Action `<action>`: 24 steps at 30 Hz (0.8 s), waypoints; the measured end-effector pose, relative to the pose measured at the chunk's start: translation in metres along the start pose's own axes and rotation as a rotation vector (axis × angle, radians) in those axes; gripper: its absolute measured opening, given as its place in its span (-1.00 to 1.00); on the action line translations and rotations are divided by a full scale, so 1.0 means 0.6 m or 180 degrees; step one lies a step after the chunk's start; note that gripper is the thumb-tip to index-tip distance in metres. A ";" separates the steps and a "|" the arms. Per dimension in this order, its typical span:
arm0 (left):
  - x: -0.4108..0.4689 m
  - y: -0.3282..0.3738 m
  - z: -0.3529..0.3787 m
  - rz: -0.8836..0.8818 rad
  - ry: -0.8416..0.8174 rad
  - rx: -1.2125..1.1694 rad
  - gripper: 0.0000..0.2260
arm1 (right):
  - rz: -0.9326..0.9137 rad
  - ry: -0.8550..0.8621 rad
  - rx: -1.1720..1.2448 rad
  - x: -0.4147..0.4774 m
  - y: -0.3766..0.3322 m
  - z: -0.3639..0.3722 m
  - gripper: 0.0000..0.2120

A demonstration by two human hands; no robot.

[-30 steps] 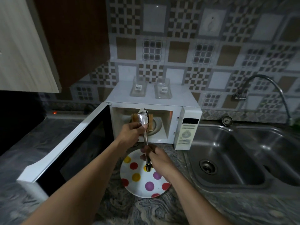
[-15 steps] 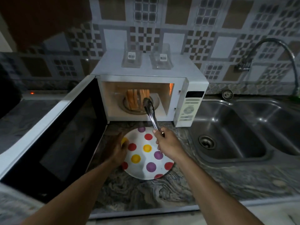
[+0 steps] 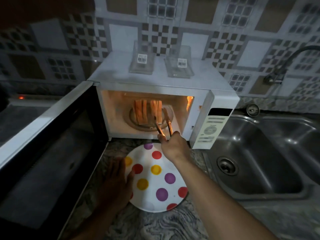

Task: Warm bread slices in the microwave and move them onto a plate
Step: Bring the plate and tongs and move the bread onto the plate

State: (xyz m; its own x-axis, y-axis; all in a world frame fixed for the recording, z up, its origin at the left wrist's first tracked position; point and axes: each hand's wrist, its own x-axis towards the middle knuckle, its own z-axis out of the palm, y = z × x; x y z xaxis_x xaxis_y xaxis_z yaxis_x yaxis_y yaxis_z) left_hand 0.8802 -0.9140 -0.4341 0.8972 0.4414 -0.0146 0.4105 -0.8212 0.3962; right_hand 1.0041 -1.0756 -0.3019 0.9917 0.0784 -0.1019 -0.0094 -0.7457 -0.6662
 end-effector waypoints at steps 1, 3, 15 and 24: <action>0.001 -0.001 0.000 -0.0021 0.0037 -0.0083 -0.20 | 0.0038 0.0012 -0.0052 0.011 -0.006 0.005 -0.57; 0.002 -0.001 -0.004 -0.0058 0.0074 -0.0128 -0.20 | 0.0070 0.0017 -0.0075 0.032 -0.016 0.015 -0.56; 0.011 -0.004 -0.002 -0.0071 0.0145 0.0018 -0.23 | 0.0284 -0.0070 -0.0187 0.079 -0.037 0.042 -0.69; 0.006 0.004 -0.012 -0.0088 0.0121 -0.0013 -0.24 | 0.0186 -0.0089 -0.0078 0.099 -0.051 0.050 -0.65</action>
State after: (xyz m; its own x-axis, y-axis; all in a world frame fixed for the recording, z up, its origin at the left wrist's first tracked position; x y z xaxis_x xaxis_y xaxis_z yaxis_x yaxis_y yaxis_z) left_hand 0.8834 -0.9121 -0.4267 0.8786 0.4776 0.0093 0.4344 -0.8070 0.3999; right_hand 1.0595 -1.0282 -0.3097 0.9856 0.0525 -0.1609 -0.0637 -0.7656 -0.6402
